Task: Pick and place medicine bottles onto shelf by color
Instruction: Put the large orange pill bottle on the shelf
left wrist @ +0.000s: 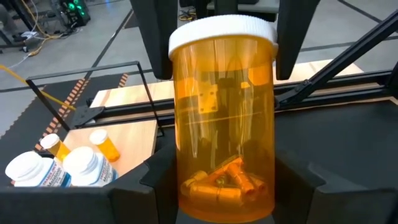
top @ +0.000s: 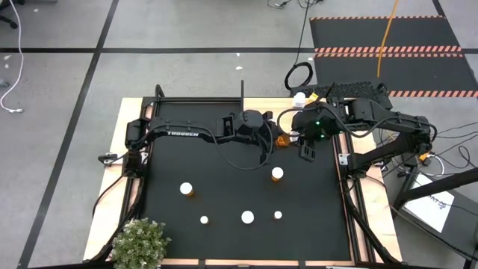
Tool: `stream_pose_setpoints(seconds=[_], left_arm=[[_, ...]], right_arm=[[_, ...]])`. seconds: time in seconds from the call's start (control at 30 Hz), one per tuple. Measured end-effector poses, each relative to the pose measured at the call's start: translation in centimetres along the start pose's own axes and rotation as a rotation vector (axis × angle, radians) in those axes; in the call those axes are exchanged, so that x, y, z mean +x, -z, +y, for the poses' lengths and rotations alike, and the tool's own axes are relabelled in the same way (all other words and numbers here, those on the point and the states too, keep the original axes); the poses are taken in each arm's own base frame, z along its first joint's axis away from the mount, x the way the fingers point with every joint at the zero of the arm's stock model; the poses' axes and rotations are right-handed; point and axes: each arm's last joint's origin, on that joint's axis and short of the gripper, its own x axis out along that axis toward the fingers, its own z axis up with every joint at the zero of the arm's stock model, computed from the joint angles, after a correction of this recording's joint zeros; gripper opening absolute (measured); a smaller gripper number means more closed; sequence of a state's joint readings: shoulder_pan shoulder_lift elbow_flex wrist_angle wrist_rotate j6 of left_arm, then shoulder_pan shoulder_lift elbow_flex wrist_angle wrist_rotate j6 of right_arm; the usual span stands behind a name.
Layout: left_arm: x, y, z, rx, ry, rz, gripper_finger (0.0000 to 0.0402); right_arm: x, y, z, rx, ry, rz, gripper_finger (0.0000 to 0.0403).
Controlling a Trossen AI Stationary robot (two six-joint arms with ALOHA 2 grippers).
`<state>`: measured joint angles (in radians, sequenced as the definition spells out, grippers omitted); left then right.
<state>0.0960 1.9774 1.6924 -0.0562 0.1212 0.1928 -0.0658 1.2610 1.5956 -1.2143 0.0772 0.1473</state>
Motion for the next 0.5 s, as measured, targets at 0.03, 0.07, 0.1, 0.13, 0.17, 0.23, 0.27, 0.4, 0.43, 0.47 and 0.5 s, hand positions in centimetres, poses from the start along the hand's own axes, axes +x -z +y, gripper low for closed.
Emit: stream_pose_setpoints(seconds=[0.03,0.07,0.1,0.13,0.17,0.23,0.27,0.4,0.43,0.47,0.5], left_arm=[[0.0,0.0,0.0,0.000,0.001,0.000,0.0188],[0.0,0.0,-0.1,-0.003,0.002,0.000,0.0189],[0.0,0.0,-0.2,-0.008,0.003,0.000,0.0190],[0.0,0.0,-0.2,-0.010,0.004,0.000,0.0192],[0.0,0.0,-0.3,-0.009,0.005,0.000,0.0196],[0.1,-0.1,-0.5,-0.003,0.009,0.001,0.0208],[0.1,-0.1,-0.6,0.001,0.010,0.001,0.0216],[-0.4,-0.2,-0.7,-0.001,0.015,0.023,0.0258],[-0.6,-0.3,-0.6,0.001,0.008,0.035,0.0270],[-1.0,-0.5,-0.6,0.008,-0.007,0.045,0.0282],[-1.3,-0.6,-0.6,0.010,-0.026,0.061,0.0294]], right_arm=[[0.0,0.0,0.0,0.000,0.000,-0.001,0.0206],[0.0,0.0,0.0,0.001,-0.001,-0.004,0.0210],[0.0,-0.1,0.0,0.001,-0.003,-0.008,0.0213],[0.0,-0.1,0.0,-0.001,-0.005,-0.013,0.0216],[0.0,-0.2,0.0,-0.001,-0.005,-0.017,0.0216],[0.0,-0.2,0.0,-0.001,-0.007,-0.019,0.0216],[0.0,-0.2,0.1,-0.001,-0.008,-0.019,0.0214],[0.0,-0.2,0.0,-0.001,-0.006,-0.022,0.0212],[0.0,-0.2,0.0,-0.001,-0.005,-0.025,0.0212],[0.0,-0.3,0.0,-0.001,-0.002,-0.026,0.0212],[0.0,-0.2,0.0,-0.001,0.000,-0.025,0.0212]])
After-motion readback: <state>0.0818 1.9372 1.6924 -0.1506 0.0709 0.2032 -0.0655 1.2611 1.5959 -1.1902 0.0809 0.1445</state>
